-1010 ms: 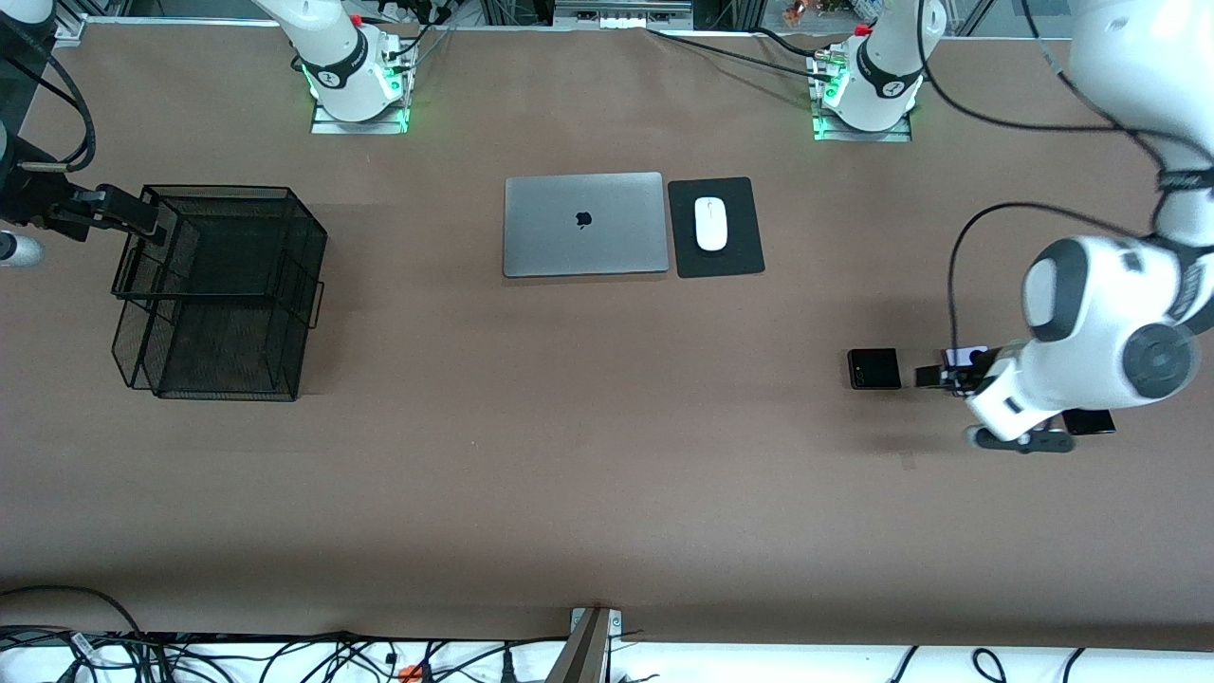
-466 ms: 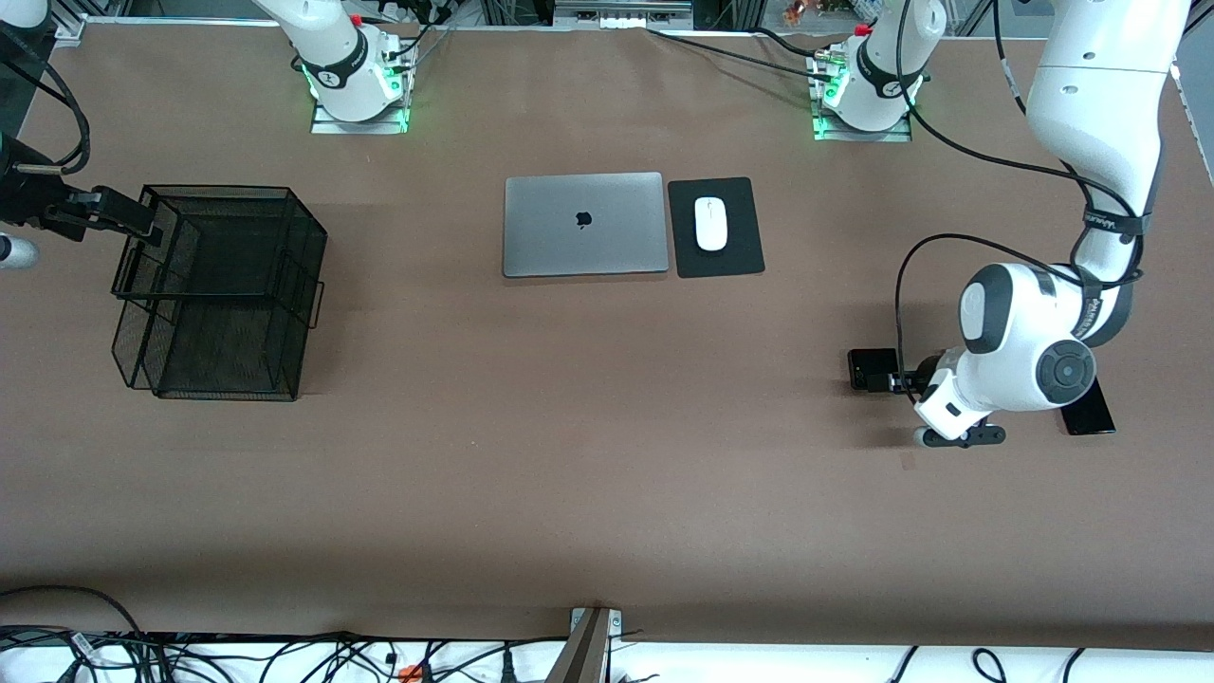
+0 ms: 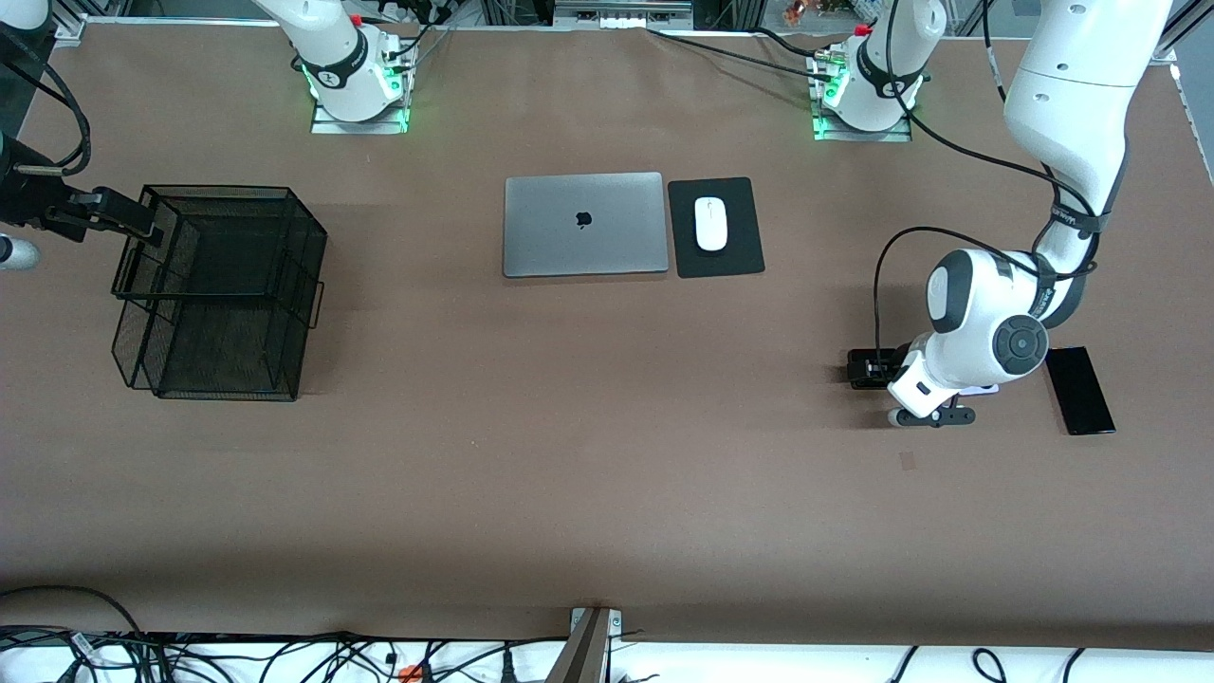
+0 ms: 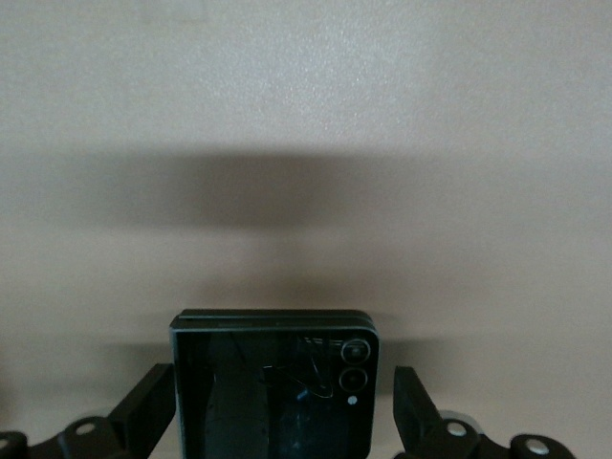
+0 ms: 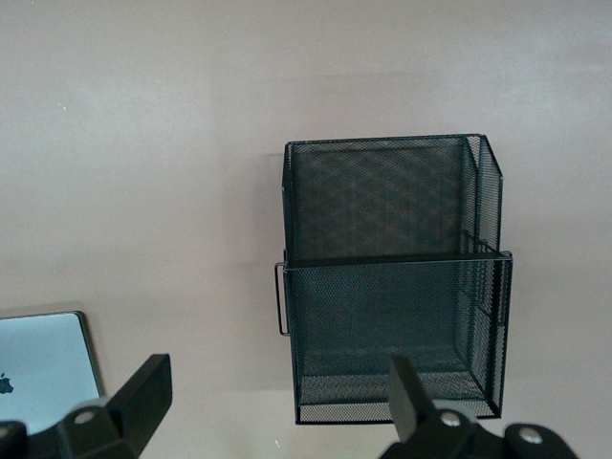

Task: Place phones with both arms
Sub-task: 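Grasp and lift the black flip phone with the left gripper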

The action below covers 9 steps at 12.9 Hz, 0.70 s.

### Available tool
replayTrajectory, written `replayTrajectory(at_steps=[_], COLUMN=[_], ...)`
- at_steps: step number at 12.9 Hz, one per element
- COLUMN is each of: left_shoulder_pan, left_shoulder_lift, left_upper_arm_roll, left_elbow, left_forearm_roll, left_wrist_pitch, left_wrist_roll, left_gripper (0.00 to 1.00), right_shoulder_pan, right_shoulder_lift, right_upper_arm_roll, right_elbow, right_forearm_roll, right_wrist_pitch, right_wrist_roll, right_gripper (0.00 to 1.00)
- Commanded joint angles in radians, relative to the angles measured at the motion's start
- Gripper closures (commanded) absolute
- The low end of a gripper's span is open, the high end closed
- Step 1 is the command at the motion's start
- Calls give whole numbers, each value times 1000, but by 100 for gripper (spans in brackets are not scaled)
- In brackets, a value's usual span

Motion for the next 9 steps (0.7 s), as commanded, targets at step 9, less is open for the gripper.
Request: replayTrajectory(at_steps=[9], left_shoulder_pan=[-5], left_shoulder_lift=[-55], left_upper_arm_roll=[5], left_elbow=[-131], left_forearm_roll=[4], left_wrist_pitch=[158], left_wrist_roll=[0], left_gripper=[0], right_shoulder_pan=[-6], right_shoulder_lift=[2], right_upper_arm_roll=[-11], right_elbow=[5], right_forearm_roll=[6], right_wrist_pitch=[-12], right_wrist_roll=[-15], right_gripper=[0])
